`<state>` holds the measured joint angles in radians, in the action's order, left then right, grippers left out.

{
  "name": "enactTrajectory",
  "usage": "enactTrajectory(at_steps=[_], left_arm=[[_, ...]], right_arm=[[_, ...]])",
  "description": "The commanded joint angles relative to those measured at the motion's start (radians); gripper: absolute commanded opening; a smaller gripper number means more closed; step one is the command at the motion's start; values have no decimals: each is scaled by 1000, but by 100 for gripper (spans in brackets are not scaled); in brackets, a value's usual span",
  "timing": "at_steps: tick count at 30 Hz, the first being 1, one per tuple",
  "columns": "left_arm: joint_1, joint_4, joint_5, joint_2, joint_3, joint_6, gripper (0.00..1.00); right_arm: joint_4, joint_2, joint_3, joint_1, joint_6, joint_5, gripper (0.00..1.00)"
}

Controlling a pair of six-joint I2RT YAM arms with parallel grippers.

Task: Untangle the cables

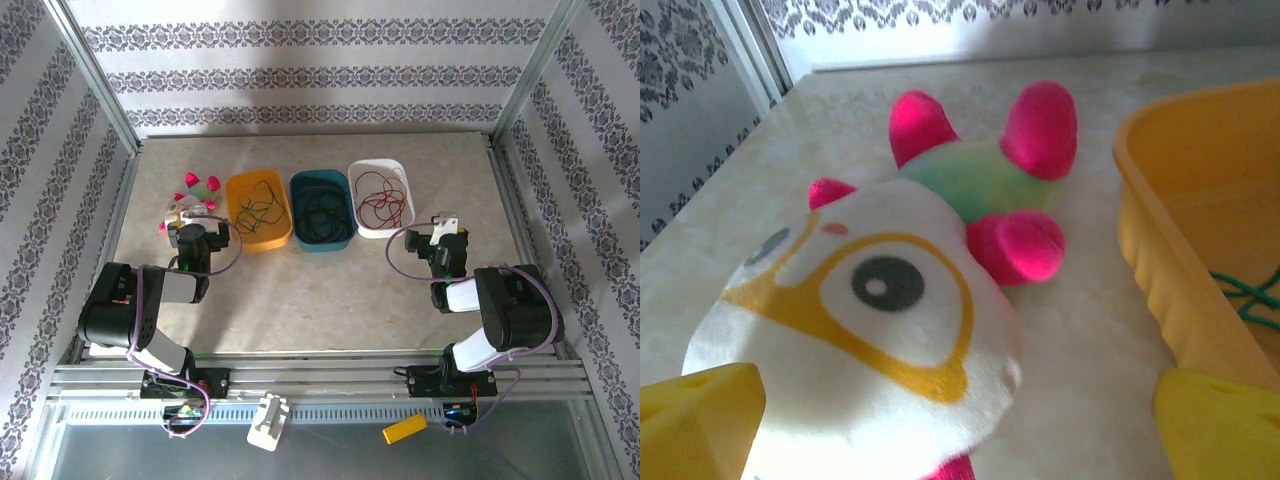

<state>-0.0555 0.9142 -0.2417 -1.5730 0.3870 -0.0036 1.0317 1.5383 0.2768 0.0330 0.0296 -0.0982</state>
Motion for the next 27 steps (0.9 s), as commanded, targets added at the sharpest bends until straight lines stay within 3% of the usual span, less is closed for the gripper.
enactTrajectory(at_steps=[1, 3, 4, 11, 27], left_arm=[[29, 9, 81, 4, -6, -33, 99], [28, 118, 79, -35, -27, -12, 99], [28, 42, 81, -11, -13, -23, 99], [23, 87, 76, -24, -21, -11, 99], [16, 94, 65, -24, -23, -3, 99]], right_arm=[[41, -10, 20, -31, 35, 25, 98], [30, -12, 24, -31, 53, -45, 98], [24, -13, 27, -23, 48, -59, 98], [-27, -4, 61, 19, 15, -118, 98], [-43, -7, 61, -1, 26, -74, 98]])
